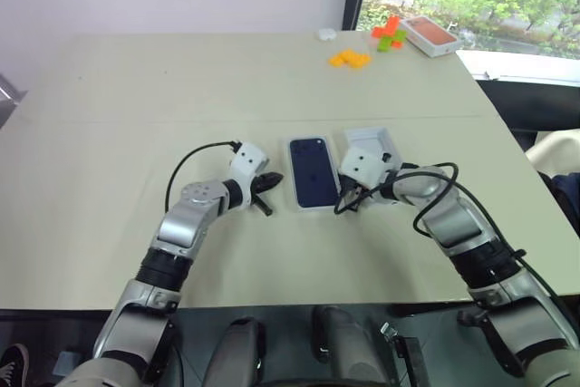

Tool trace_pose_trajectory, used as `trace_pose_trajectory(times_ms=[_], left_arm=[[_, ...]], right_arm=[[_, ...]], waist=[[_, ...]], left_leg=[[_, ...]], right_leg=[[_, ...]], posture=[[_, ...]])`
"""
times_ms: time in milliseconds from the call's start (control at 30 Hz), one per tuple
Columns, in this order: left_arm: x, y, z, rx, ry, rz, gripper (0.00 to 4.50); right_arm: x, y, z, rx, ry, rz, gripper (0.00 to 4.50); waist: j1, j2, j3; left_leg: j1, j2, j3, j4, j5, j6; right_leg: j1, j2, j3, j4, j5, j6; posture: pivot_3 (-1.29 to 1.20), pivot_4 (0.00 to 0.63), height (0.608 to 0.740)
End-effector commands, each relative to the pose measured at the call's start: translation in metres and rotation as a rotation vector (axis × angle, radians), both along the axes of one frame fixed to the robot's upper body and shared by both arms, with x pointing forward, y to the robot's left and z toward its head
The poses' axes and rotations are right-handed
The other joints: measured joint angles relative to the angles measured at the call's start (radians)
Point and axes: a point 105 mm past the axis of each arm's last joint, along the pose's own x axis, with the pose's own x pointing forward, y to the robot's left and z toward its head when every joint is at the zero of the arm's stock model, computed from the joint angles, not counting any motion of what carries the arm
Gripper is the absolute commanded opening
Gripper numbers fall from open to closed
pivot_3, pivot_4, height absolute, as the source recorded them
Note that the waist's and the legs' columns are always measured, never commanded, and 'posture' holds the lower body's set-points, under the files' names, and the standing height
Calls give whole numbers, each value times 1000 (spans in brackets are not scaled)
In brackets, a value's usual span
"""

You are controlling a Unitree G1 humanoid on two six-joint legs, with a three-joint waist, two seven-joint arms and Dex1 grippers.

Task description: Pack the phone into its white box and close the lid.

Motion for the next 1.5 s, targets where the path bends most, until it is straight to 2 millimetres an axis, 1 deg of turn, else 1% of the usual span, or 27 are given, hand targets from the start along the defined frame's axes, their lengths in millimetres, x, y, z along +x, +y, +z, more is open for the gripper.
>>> trace_pose_trajectory(times_ms=[33, 100, 233, 367, 500, 600, 700, 833, 1033, 1233, 1367, 1500], left_arm=[[-8, -10, 3, -8, 6, -62, 28], [-11, -9, 5, -8, 2, -67, 28], [-17, -4, 6, -8, 6, -61, 28], [-24, 4, 8, -2, 13, -48, 28], [-32, 12, 10, 10, 22, -35, 28], [-34, 13, 11, 13, 23, -35, 28], [-36, 8, 10, 7, 28, -44, 28], [-46, -6, 12, -18, 35, -99, 28], [-57, -17, 13, -32, 48, -136, 28], [-60, -20, 17, -27, 37, -149, 28], [-67, -21, 16, -26, 45, -175, 28], [-69, -16, 14, -5, 48, -170, 28]], right_arm=[[-9, 17, 14, 97, 6, 60, 0], [-11, 20, 16, 78, -18, 88, 0], [-14, 27, 20, 120, -12, 109, 0], [-18, 32, 17, 103, -18, 144, 0], [-29, 36, 16, 110, 18, 190, 0], [-37, 36, 15, 106, 40, 221, 0], [-40, 33, 16, 94, 54, 236, 0], [-46, 28, 18, 81, 66, 253, 0], [-51, 16, 17, 63, 83, 245, 0], [-60, 8, 14, 52, 112, 252, 0], [-64, 3, 14, 35, 113, 260, 0], [-65, -1, 16, 27, 106, 257, 0]], waist=[[-2, 0, 0], [-2, 0, 0], [-3, 0, 0], [-3, 0, 0], [-3, 0, 0], [-1, 0, 0], [0, 0, 0], [1, 0, 0], [2, 0, 0], [2, 0, 0], [1, 0, 0], [1, 0, 0]], left_leg=[[0, 0, 0, 0, 0, 0], [0, 0, 0, 0, 0, 0], [0, 1, 0, 0, 0, 0], [0, 0, 0, 0, 0, 0], [0, 1, 0, 0, 0, 0], [0, 1, -1, 0, 0, 0], [0, 0, -1, 0, 0, 0], [0, 0, 0, 0, 0, 0], [0, 0, -1, 0, 0, 0], [0, 0, -1, 0, 0, 0], [0, 0, 0, 0, 0, 0], [0, 0, 0, 0, 0, 0]], right_leg=[[0, 0, 0, 0, 0, 0], [0, 0, 0, 0, 0, 0], [0, 0, 0, 0, 0, 0], [0, 0, 0, 0, 0, 0], [0, 0, 0, 0, 0, 0], [0, 0, 0, 0, 0, 0], [0, 0, 0, 0, 0, 0], [0, 0, 0, 0, 0, 0], [0, 0, 0, 0, 0, 0], [0, 0, 0, 0, 0, 0], [0, 0, 0, 0, 0, 0], [0, 0, 0, 0, -1, 0]], posture=[[0, 150, 740], [0, 150, 740], [0, 150, 740], [0, 150, 740], [0, 150, 740], [0, 150, 740], [0, 150, 740], [0, 150, 740], [0, 150, 740], [0, 150, 740], [0, 150, 740], [0, 150, 740]])
